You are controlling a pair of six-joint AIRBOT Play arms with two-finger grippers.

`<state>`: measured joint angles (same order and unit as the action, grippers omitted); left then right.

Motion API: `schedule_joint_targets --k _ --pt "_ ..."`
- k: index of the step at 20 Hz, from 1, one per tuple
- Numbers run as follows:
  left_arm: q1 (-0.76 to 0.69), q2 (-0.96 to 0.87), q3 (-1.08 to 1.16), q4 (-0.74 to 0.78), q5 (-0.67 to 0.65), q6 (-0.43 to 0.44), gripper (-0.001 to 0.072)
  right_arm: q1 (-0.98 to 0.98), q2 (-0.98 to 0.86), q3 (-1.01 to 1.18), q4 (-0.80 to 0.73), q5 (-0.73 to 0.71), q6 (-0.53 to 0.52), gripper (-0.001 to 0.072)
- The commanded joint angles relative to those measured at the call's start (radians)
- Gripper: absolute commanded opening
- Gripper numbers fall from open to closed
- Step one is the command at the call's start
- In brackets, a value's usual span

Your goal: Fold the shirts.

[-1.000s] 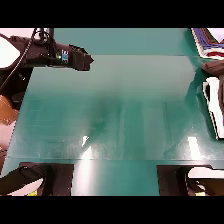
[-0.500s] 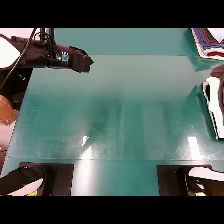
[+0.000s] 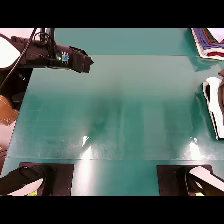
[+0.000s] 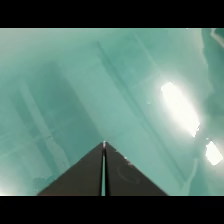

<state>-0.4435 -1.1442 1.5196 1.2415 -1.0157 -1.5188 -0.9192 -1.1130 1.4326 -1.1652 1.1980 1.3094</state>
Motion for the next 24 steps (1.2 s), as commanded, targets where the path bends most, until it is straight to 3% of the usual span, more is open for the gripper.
schedule_joint_targets --k 1,3,4,5,6,7,12,15,18,19,21,24 --pt "0.0 0.0 0.0 0.0 0.0 0.0 0.0024 -0.048 0.08 -0.171 -0.182 0.041 0.0 0.002" --pt "0.0 0.0 0.0 0.0 0.0 0.0 0.0025 -0.071 0.097 -0.236 -0.228 0.058 0.0 0.0029" --pt "0.0 0.0 0.0 0.001 -0.001 0.0 0.0024 -0.087 0.103 -0.265 -0.227 0.058 0.0 0.0163" --pt "0.0 0.0 0.0 0.0 -0.003 0.0 0.0024 -0.105 0.103 -0.284 -0.225 0.053 0.0 0.0435" --pt "0.0 0.0 0.0 0.001 -0.005 0.0 0.0025 -0.116 0.097 -0.286 -0.223 0.055 0.0 0.063" --pt "0.0 0.0 0.0 0.001 -0.007 0.001 0.0024 -0.12 0.089 -0.272 -0.213 0.06 0.001 0.0663" --pt "0.0 0.0 0.0 0.001 -0.014 0.0 0.0025 0.05 0.084 -0.126 0.021 -0.023 0.0 0.066" --pt "0.0 0.0 0.0 0.002 -0.015 0.0 0.0025 0.306 0.084 -0.067 0.139 -0.055 0.001 0.0659" --pt "0.0 0.0 0.0 0.0 -0.019 0.0 0.0025 0.589 0.078 -0.063 0.149 -0.1 0.001 0.0655" --pt "0.0 0.0 0.0 0.001 -0.016 0.0 0.0025 0.677 0.068 -0.063 0.15 -0.105 0.0 0.0622" --pt "0.0 0.0 0.0 0.0 -0.012 0.0 0.0025 0.825 0.043 -0.063 0.149 -0.105 0.0 0.0455" --pt "0.0 0.0 0.0 0.0 -0.013 0.0 0.0025 0.977 0.008 -0.063 0.142 -0.107 -0.002 0.0021"
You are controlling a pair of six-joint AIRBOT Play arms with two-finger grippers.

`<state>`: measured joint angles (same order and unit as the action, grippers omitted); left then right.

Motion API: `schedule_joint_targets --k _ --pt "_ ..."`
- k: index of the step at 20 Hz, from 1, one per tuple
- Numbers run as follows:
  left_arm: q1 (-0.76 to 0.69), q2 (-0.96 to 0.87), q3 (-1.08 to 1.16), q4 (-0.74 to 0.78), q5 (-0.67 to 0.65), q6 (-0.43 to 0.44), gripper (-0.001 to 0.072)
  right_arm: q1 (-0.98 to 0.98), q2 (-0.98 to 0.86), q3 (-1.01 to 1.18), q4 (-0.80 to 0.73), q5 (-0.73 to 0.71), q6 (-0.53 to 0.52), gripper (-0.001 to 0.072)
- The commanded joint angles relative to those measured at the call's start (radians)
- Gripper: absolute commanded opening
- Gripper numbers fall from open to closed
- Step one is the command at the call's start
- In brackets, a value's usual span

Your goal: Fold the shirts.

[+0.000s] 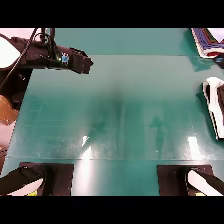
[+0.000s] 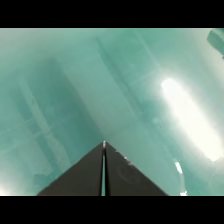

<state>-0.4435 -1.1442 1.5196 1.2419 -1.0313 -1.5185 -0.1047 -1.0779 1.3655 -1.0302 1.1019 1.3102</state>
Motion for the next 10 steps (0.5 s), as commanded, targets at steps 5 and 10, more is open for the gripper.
schedule_joint_targets --k 5,10 --pt "0.0 0.001 0.0 0.0 0.003 0.0 0.0025 0.246 -0.053 0.004 0.008 -0.011 -0.002 0.002" --pt "0.0 0.001 0.0 0.0 0.003 0.0 0.0025 0.245 -0.053 0.004 0.009 -0.01 -0.002 0.0019"
